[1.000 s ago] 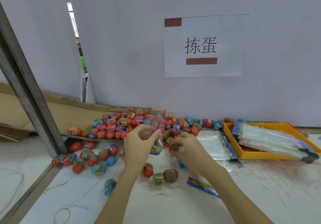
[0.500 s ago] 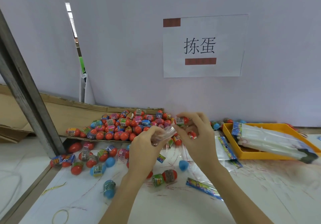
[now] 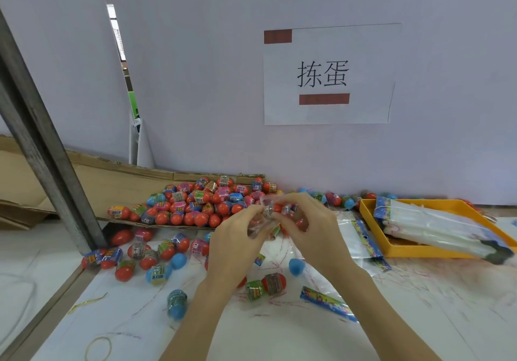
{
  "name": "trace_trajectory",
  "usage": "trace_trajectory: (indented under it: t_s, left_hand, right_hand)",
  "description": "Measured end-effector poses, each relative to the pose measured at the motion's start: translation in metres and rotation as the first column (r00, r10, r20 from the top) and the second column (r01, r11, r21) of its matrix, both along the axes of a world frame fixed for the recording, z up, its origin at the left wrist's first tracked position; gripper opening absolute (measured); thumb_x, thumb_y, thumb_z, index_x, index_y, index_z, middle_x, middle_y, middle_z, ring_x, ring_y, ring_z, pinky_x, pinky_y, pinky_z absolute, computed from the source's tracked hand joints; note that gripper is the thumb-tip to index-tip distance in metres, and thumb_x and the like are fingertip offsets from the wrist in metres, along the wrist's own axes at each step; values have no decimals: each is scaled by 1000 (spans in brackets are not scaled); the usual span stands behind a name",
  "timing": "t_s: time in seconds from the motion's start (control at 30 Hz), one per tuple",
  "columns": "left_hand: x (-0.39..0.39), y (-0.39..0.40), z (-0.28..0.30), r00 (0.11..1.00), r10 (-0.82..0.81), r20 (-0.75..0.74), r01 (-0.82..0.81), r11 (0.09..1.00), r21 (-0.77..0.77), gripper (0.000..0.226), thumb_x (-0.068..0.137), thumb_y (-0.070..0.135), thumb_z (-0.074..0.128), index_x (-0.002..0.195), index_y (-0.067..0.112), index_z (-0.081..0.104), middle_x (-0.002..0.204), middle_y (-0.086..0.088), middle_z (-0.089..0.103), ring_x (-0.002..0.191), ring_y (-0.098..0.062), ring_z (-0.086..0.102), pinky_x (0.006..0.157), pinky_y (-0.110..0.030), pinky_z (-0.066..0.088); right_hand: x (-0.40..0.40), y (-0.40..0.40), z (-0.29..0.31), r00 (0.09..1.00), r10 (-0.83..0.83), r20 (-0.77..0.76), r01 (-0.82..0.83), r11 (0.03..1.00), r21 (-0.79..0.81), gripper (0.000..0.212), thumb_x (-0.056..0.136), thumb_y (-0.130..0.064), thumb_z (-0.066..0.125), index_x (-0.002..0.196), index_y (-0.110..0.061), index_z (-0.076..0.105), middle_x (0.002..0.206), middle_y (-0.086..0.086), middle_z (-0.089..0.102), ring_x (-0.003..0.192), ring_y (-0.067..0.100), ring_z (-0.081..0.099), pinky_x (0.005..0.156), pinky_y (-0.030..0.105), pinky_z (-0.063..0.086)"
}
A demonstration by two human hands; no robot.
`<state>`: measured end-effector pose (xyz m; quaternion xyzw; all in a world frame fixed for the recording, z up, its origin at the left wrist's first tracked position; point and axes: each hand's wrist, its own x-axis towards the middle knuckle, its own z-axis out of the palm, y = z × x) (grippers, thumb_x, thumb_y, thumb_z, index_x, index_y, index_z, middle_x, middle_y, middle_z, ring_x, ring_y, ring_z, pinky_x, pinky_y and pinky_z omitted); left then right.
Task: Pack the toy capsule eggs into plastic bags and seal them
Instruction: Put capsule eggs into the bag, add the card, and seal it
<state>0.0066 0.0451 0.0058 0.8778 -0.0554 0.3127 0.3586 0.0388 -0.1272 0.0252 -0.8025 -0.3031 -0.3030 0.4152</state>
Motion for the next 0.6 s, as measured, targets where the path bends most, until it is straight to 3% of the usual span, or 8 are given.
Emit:
trace_trajectory:
  t_s: [0.13,0.27,0.37,0.47,0.53,0.6]
  left_hand:
    - [1,2,0,998,55,34,-58,991,117,66,87,70,54,129,24,72,106,8,76,87,-6,69,73,-16,55]
    - [-1,1,2,991,86,102,-102,981,164,61,87,67,58,121,20,75,95,5,75,77,-7,65,64,-6,39]
    - [0,2,2,984,91,155,-121,973,198,53,87,62,63,115,20,76,91,5,74,75,-9,65,59,-9,42]
    - [1,2,1,972,82,222,-145,947,286,35,86,53,75,103,23,75,83,10,70,73,-9,62,49,-22,52]
    - [0,0,1,960,85,268,-171,932,318,27,82,43,84,96,23,74,77,13,67,70,-9,59,44,-22,48]
    - [0,-2,1,951,78,299,-172,938,302,21,88,44,78,93,24,74,75,14,66,68,-8,56,43,-21,44]
  right_hand:
    - [0,-2,1,983,54,-175,-45,997,56,18,90,-29,78,105,-30,67,80,-30,66,60,6,66,57,12,51]
    - [2,-4,3,959,135,-248,-119,990,79,14,89,-32,77,101,-33,68,89,-27,71,56,9,69,55,22,58]
    - [3,-3,1,942,146,-301,-137,989,53,14,91,-31,76,102,-33,68,93,-24,71,57,11,70,58,27,61]
    - [4,-1,-1,940,127,-317,-137,990,-10,15,95,-24,73,106,-33,69,87,-25,71,59,10,69,61,24,60]
    - [4,-1,1,944,110,-312,-132,990,-52,18,98,-19,68,109,-33,73,82,-27,69,61,7,69,64,17,57]
    - [1,0,0,933,134,-335,-175,980,-95,17,104,-27,58,106,-28,75,75,-20,70,63,7,68,66,15,53]
